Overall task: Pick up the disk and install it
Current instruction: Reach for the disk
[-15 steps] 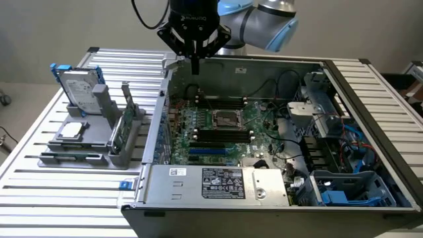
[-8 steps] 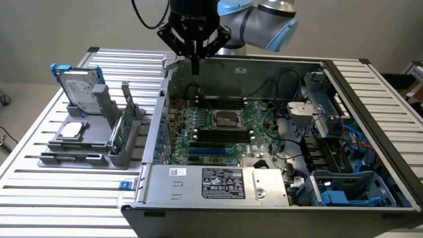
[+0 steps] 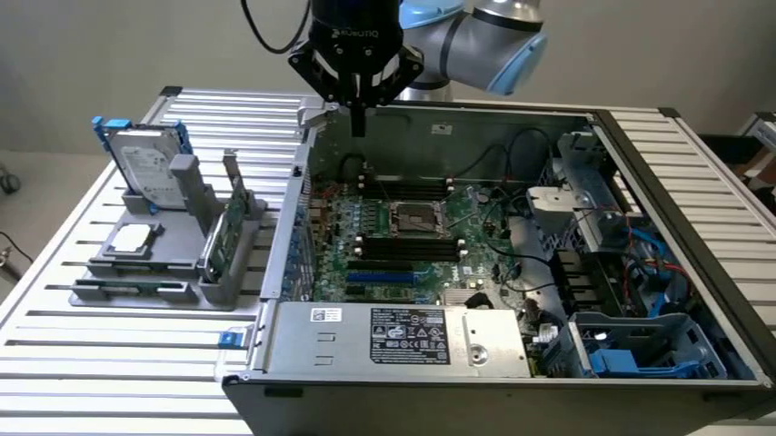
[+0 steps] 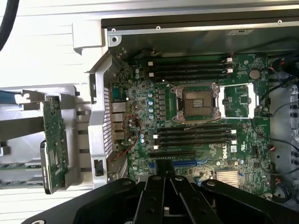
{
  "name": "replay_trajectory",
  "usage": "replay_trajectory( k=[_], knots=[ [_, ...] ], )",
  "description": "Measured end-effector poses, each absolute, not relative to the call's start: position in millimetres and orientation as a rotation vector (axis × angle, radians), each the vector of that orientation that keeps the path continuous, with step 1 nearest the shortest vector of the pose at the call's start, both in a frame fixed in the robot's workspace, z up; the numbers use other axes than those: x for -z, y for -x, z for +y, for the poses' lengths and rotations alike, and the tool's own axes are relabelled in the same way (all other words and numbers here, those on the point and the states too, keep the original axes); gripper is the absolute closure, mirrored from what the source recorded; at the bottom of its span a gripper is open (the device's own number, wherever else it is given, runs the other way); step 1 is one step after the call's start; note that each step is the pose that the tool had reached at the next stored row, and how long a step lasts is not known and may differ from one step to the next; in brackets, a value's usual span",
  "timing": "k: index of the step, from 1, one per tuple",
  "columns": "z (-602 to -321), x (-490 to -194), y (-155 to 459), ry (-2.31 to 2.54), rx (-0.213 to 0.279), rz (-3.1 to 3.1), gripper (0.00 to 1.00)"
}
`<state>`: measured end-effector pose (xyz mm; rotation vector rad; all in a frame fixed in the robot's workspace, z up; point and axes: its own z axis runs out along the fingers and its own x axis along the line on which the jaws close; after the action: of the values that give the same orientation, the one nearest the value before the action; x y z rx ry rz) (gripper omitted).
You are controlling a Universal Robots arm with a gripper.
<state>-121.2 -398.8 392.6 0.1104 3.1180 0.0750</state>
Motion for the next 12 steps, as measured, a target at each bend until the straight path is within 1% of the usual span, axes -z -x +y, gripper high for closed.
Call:
replay_trajectory(
  k=[12],
  knots=[
    [-398.8, -392.6, 121.2, -0.11, -0.075, 3.118, 0.89]
  ],
)
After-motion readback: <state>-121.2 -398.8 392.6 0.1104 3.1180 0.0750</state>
